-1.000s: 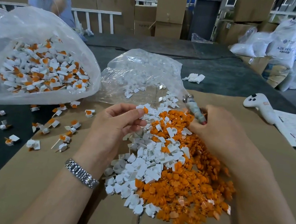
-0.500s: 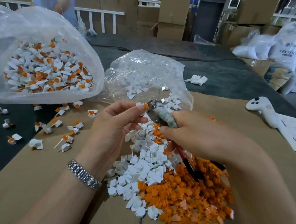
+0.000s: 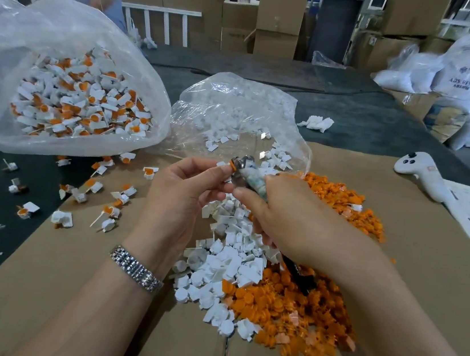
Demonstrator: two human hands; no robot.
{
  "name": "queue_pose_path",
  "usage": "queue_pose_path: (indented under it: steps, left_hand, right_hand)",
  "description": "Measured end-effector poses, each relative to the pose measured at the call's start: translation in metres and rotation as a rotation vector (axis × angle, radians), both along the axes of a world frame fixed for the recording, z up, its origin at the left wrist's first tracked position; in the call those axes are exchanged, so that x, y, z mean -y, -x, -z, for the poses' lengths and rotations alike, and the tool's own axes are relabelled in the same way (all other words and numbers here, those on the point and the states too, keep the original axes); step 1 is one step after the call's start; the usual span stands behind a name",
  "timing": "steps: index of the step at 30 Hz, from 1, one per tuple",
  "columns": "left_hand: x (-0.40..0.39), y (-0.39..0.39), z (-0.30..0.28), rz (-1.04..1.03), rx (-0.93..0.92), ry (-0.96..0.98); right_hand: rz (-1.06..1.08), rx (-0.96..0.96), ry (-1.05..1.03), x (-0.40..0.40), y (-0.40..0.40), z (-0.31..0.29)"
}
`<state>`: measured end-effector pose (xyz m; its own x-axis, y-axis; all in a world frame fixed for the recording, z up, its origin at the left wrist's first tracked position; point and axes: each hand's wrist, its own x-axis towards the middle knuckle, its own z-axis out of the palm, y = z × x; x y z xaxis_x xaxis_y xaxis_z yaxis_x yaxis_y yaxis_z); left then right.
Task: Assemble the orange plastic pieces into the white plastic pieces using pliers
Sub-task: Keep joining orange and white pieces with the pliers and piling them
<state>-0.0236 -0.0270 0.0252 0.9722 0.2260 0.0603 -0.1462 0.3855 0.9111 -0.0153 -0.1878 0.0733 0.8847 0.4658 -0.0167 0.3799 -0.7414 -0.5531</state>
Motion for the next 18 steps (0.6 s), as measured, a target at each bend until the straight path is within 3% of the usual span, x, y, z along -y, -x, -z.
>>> queue_pose_path:
  steps: [8,14,16,18]
  left_hand:
    - [-0.002,-0.001,0.002,-0.036,-0.01,0.041]
    - [-0.007,-0.004,0.001,-0.059,-0.002,0.027]
    - [-0.015,-0.004,0.003,-0.188,-0.004,-0.142]
    - [-0.025,-0.003,0.007,-0.42,-0.047,-0.463]
  right_hand:
    - [0.043,0.21,0.061,-0.01,-0.01,0.016]
    - [0.029,-0.028,-0.013,-0.003,-0.008,-0.001]
    - [0.078,-0.053,-0.017,0.007,-0.01,-0.009]
    - [0.166,0.008,0.01,0.021,-0.018,-0.012]
